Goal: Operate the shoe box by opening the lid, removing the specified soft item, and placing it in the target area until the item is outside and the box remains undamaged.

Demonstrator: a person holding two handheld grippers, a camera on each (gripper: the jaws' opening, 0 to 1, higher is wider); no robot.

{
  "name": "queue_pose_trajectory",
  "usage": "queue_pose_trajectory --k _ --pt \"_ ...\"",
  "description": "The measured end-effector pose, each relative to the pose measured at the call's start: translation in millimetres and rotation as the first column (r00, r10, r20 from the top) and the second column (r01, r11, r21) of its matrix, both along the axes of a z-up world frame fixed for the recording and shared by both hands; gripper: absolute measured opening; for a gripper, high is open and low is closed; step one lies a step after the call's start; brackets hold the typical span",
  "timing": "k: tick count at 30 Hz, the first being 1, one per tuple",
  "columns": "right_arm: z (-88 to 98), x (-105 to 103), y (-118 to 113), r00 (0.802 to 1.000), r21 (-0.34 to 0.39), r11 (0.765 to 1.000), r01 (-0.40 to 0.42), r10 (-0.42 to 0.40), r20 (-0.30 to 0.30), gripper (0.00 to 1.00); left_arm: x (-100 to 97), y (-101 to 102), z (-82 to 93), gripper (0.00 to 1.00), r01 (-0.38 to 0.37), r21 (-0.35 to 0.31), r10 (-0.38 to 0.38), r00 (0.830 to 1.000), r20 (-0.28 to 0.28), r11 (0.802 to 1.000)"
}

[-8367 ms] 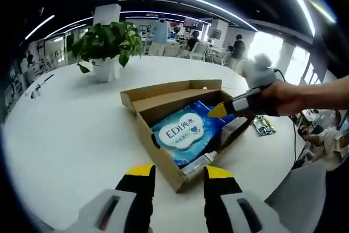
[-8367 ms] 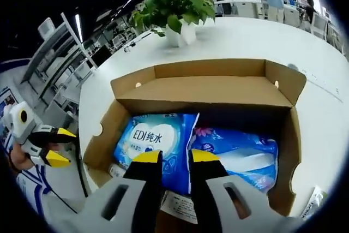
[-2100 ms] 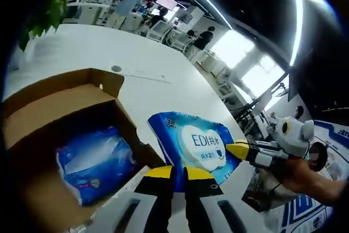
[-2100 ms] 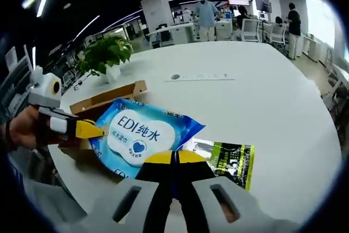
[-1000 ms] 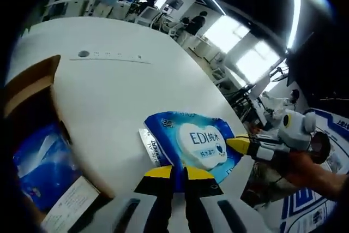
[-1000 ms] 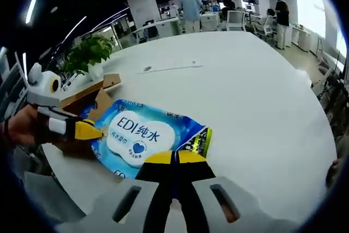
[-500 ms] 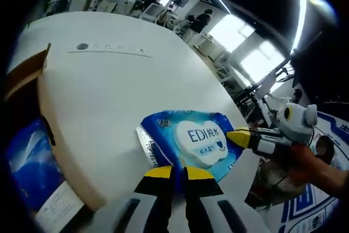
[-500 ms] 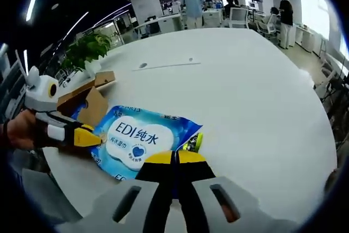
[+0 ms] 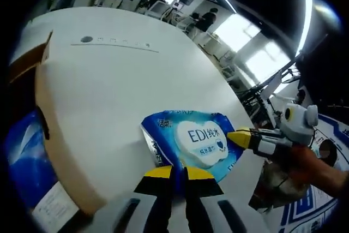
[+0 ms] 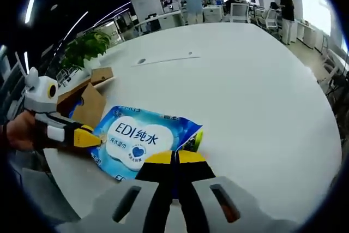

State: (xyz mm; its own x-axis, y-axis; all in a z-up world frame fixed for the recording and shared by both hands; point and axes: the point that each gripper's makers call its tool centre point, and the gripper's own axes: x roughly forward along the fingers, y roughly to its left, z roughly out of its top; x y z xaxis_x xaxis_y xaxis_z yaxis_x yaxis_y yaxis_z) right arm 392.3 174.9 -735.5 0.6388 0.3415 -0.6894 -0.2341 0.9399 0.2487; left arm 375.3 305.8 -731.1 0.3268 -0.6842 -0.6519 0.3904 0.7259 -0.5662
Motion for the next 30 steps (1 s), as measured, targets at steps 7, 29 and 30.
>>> queue_pose_trajectory --k 7,29,30 --pt "-7.8 -1 -2 1.000 0.003 1.000 -0.001 0.001 -0.010 0.00 -1.9 -1 -4.9 0.06 -0.004 0.006 0.004 1.000 -0.003 1.000" --pt "-19.6 2 -4 1.000 -0.011 1.000 -0.001 0.001 -0.017 0.00 -2.5 -1 -17.5 0.10 -0.009 0.043 0.009 1.000 -0.002 0.999" --pt "-20.1 2 -5 1.000 -0.005 1.000 0.010 -0.010 -0.020 0.00 -3.0 -1 -17.7 0.10 -0.009 0.046 0.009 1.000 -0.001 0.999"
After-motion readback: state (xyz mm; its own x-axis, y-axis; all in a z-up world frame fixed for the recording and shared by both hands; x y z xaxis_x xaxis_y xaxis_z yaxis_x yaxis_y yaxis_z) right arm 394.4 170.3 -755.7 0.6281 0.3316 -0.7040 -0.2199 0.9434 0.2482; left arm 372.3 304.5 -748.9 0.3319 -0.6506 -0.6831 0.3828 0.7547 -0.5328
